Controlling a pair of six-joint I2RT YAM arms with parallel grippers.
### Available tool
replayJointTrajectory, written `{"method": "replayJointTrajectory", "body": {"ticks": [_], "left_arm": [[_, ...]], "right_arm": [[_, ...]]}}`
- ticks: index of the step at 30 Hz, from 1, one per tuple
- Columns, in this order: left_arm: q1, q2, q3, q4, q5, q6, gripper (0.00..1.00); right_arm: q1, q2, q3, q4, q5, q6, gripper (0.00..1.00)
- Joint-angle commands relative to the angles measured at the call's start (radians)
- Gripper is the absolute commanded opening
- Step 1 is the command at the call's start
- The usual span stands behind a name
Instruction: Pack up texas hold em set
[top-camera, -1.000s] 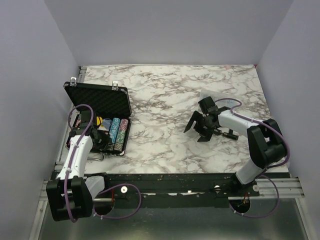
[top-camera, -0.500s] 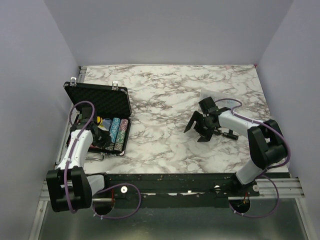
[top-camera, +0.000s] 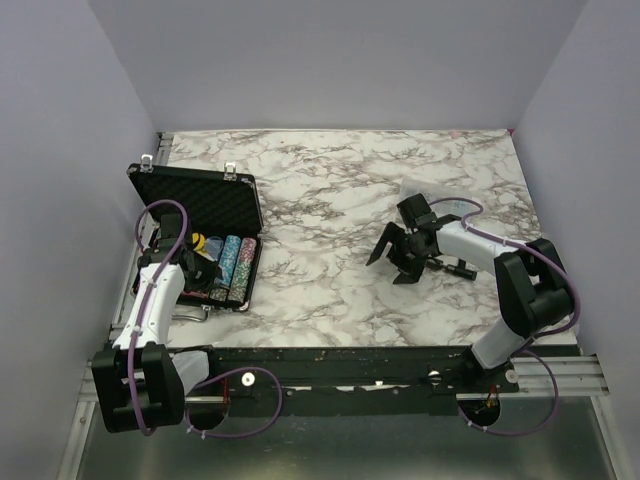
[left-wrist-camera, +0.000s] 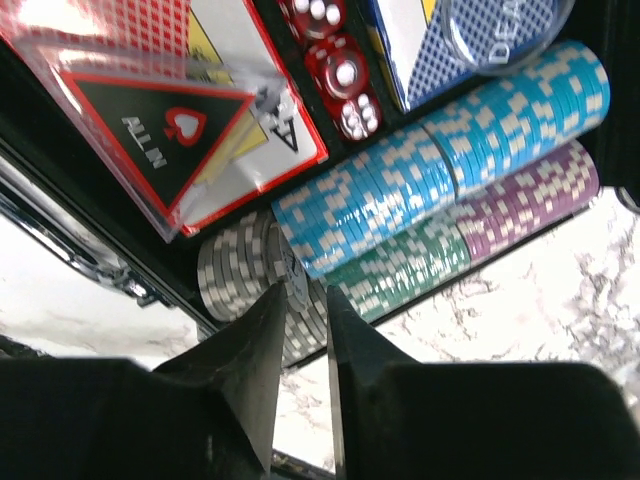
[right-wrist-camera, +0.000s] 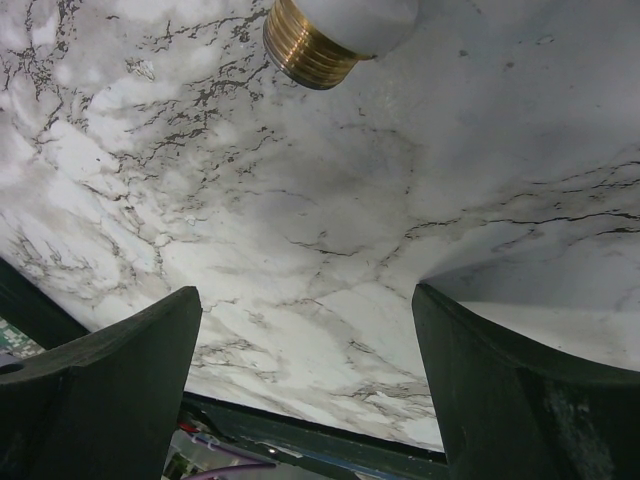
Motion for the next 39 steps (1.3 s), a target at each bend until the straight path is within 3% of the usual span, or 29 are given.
{"method": "replayJointTrajectory", "body": {"ticks": [1, 7, 13, 22, 26, 30, 34, 37, 38, 39], "left_arm": [[0.007, 0.059, 0.002, 0.048, 0.027, -0.003, 0.19], [0.005, 0.090, -0.004, 0.058, 0.003, 0.005, 0.17], [0.007, 0.019, 0.015, 0.007, -0.045, 0.018, 0.18], [0.006, -0.057, 0.066, -0.007, 0.018, 0.046, 0.28], [0.006, -0.070, 0.118, 0.069, 0.109, 0.100, 0.43], [0.005, -0.096, 0.199, 0.155, 0.200, 0.176, 0.58], [0.005, -0.051, 0.370, 0.093, 0.212, 0.274, 0.60], [0.004, -0.043, 0.452, 0.106, 0.243, 0.310, 0.60], [0.000, -0.047, 0.464, 0.123, 0.270, 0.317, 0.64], [-0.006, -0.051, 0.468, 0.146, 0.306, 0.320, 0.79]], "right_arm": [[-0.002, 0.021, -0.032, 0.011, 0.001, 0.003, 0.88], [-0.001, 0.006, -0.039, 0.007, 0.011, 0.004, 0.89], [-0.001, 0.010, -0.041, 0.013, 0.004, 0.004, 0.88], [-0.001, 0.022, -0.041, 0.025, -0.008, 0.004, 0.88], [-0.001, 0.011, -0.058, 0.066, -0.037, -0.022, 0.89], [0.000, -0.038, -0.098, 0.194, -0.117, -0.085, 0.91], [0.031, -0.071, -0.106, 0.301, -0.129, -0.122, 0.95], [0.079, -0.095, -0.157, 0.532, -0.137, -0.114, 1.00], [0.092, -0.087, -0.170, 0.656, -0.158, -0.092, 1.00], [0.105, -0.060, -0.171, 0.754, -0.178, -0.069, 1.00]]}}
